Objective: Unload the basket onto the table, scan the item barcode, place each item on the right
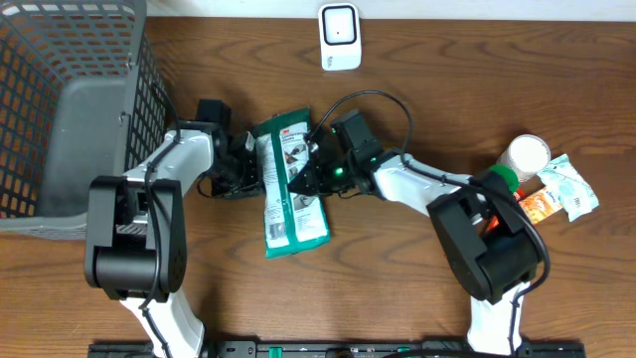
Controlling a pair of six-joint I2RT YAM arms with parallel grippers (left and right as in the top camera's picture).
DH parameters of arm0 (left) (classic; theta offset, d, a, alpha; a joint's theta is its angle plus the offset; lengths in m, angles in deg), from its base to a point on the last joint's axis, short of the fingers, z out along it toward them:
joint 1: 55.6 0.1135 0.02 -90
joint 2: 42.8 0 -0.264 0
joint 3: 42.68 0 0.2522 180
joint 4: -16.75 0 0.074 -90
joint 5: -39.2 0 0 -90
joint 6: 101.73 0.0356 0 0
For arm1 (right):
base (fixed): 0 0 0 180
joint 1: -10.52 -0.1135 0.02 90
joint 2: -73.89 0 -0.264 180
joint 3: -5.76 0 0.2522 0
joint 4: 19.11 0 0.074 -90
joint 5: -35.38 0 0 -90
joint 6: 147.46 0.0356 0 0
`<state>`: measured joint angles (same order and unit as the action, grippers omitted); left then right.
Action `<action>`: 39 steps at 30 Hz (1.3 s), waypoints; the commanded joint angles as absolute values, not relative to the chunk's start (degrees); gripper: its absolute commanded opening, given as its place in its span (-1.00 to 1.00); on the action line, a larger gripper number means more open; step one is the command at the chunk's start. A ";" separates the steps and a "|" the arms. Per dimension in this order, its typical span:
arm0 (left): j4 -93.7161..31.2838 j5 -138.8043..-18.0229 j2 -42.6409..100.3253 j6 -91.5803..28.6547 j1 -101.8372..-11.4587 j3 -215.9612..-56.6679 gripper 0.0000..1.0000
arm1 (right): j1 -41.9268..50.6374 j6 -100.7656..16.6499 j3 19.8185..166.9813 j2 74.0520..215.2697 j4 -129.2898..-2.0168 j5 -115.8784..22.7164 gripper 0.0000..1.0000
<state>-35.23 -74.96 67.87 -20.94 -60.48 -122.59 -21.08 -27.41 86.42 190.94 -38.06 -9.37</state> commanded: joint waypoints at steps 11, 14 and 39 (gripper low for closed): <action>-31.31 -57.93 51.78 -27.43 -57.73 -120.47 -0.56 | -19.57 -42.25 86.33 164.32 -51.72 -28.04 -0.98; -30.75 -57.32 45.79 -28.13 -55.92 -120.47 -0.55 | -20.29 -47.98 86.98 156.80 -55.72 -38.24 -0.98; -34.05 -57.39 35.06 -32.00 -43.68 -120.47 0.06 | -28.77 -75.15 157.76 176.26 -99.11 -76.54 -0.98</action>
